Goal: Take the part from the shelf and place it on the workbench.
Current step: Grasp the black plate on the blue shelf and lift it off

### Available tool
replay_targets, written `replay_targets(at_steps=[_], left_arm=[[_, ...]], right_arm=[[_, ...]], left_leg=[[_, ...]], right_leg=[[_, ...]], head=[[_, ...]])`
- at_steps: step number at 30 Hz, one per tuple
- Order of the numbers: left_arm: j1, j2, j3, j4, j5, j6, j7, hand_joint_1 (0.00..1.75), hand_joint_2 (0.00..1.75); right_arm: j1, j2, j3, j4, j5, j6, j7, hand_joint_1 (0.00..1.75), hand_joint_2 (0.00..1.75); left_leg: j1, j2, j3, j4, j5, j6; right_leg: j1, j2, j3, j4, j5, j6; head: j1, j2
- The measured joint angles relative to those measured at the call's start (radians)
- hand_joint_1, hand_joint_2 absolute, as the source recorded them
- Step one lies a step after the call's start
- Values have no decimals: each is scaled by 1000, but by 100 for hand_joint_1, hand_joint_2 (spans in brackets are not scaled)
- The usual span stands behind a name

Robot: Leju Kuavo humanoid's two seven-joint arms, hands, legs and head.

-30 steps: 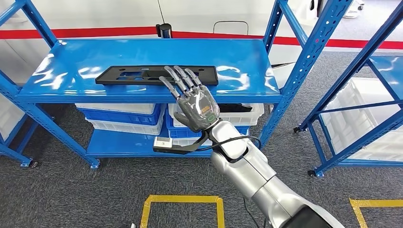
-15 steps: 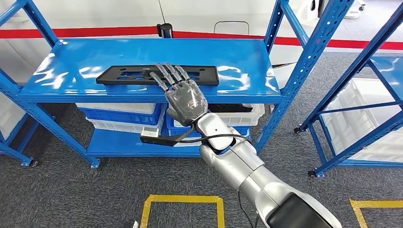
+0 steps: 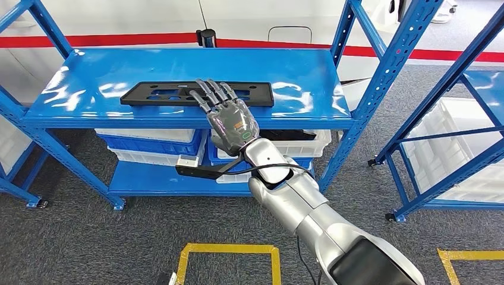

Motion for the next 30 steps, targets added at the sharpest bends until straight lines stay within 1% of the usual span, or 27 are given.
replay_targets(at_steps=[3,6,30], left_arm=[[-23,-1,0,1,0,1,47,0,0],[-38,-1,0,1,-2,4,59,0,0],[-42,-2,-1,1,-6,23,62,0,0]], right_arm=[[-2,4,-9,16,-1,2,-5,0,175],[-4,6,-18,27,0,2,-6,0,175],[-6,13,-26,70,4,19,-7,0,175]], left_leg=[[0,0,0,0,0,0],[0,0,0,0,0,0],[0,0,0,0,0,0]], right_leg=[[0,0,0,0,0,0],[0,0,0,0,0,0],[0,0,0,0,0,0]], head=[[0,0],[0,0],[0,0]])
